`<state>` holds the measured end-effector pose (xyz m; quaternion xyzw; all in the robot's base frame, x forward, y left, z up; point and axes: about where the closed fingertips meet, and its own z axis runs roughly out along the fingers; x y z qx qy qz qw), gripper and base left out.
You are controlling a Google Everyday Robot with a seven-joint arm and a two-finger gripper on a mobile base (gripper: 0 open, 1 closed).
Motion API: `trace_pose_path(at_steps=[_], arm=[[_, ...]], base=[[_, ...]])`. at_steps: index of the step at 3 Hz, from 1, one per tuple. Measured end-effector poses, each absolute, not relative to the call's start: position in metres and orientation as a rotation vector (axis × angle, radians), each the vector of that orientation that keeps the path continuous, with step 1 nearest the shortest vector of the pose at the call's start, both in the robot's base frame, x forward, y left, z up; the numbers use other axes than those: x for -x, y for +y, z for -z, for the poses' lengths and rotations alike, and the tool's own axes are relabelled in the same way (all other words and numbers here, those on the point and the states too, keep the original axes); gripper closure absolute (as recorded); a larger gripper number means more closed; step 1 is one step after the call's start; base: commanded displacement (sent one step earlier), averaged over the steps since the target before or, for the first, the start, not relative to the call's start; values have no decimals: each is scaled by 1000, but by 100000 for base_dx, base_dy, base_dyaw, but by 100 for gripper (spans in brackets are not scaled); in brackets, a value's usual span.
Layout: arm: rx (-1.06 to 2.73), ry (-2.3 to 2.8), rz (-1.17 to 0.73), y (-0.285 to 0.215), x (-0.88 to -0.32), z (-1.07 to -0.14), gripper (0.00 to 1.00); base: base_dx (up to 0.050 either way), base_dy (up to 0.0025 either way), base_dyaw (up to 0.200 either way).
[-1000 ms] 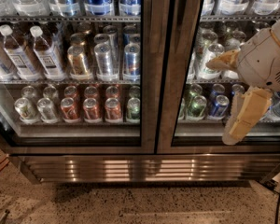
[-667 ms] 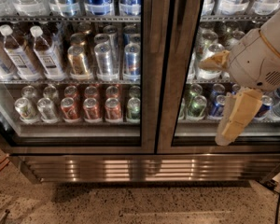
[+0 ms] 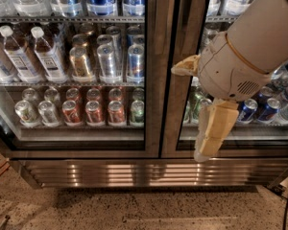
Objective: Open right fridge door
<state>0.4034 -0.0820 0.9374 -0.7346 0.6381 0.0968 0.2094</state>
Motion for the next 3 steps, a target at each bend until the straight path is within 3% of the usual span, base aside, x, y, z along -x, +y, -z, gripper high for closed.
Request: trace_pose_path(at_steps=[1, 3], arm=[[2043, 1774, -270, -82, -403, -937, 0], [1917, 1545, -611, -98, -410, -918, 0]], base=[[0, 0, 0], [0, 0, 0]])
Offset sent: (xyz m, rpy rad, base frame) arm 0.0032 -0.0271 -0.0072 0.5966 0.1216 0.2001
